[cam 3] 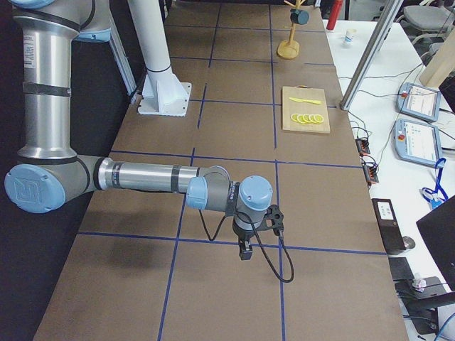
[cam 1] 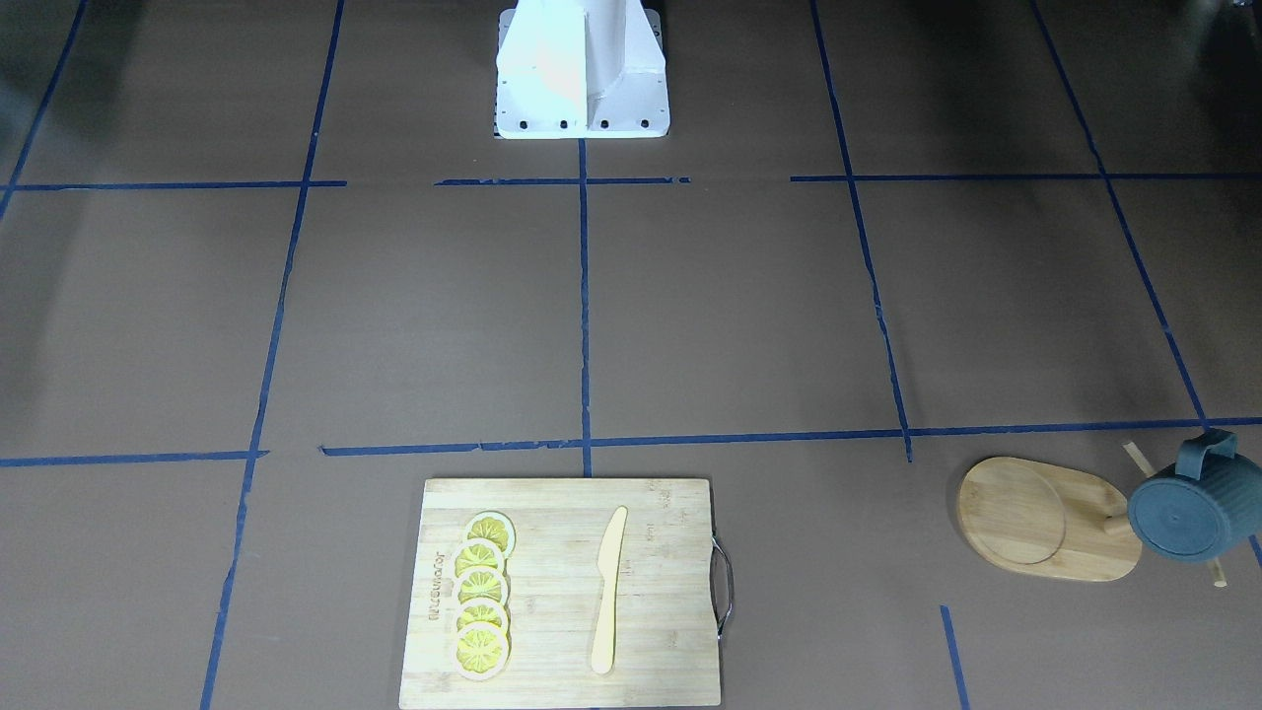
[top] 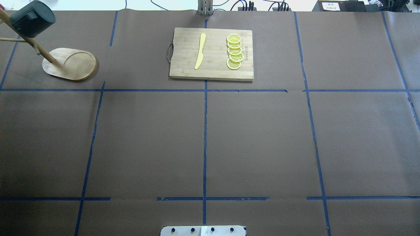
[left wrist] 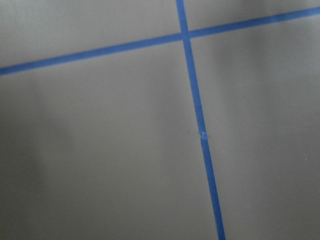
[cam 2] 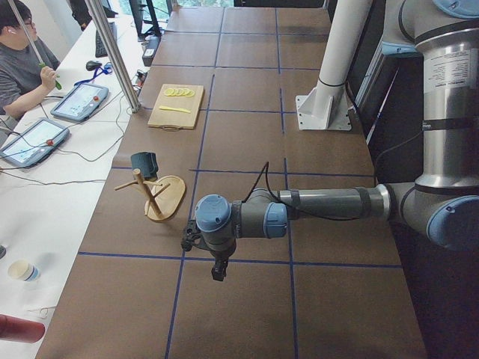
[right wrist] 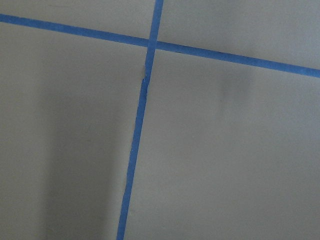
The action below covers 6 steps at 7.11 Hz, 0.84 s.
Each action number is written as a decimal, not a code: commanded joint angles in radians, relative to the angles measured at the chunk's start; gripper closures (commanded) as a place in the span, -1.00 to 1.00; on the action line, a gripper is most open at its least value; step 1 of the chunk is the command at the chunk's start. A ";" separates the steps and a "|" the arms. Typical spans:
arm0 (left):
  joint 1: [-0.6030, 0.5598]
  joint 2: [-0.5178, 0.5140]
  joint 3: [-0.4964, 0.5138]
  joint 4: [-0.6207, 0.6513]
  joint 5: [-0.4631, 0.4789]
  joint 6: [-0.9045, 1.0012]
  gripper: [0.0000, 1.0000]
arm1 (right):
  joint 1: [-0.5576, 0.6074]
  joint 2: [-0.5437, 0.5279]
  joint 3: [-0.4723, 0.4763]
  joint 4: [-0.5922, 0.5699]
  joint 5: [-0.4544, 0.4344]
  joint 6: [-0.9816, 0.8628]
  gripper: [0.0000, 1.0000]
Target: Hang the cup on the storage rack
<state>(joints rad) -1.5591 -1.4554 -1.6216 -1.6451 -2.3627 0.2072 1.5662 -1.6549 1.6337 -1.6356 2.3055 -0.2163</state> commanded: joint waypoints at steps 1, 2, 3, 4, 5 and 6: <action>0.001 -0.009 0.002 -0.030 0.075 0.001 -1.00 | 0.000 0.001 0.002 0.000 0.002 0.000 -1.00; 0.001 -0.008 -0.007 -0.030 0.086 0.000 -1.00 | 0.000 0.001 0.002 0.000 0.000 0.000 -1.00; 0.001 -0.005 -0.006 -0.030 0.082 0.000 -1.00 | 0.000 0.003 0.005 0.000 0.002 0.002 -1.00; 0.001 -0.003 -0.007 -0.028 0.077 0.000 -1.00 | 0.000 0.003 0.003 0.000 0.002 0.002 -1.00; 0.001 -0.002 -0.008 -0.027 0.077 0.000 -1.00 | -0.002 0.003 0.002 0.000 0.002 0.002 -1.00; 0.001 -0.002 -0.008 -0.025 0.077 0.000 -1.00 | -0.002 0.004 0.002 0.000 0.002 0.003 -1.00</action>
<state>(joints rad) -1.5585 -1.4582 -1.6288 -1.6723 -2.2853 0.2071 1.5653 -1.6517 1.6360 -1.6352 2.3070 -0.2144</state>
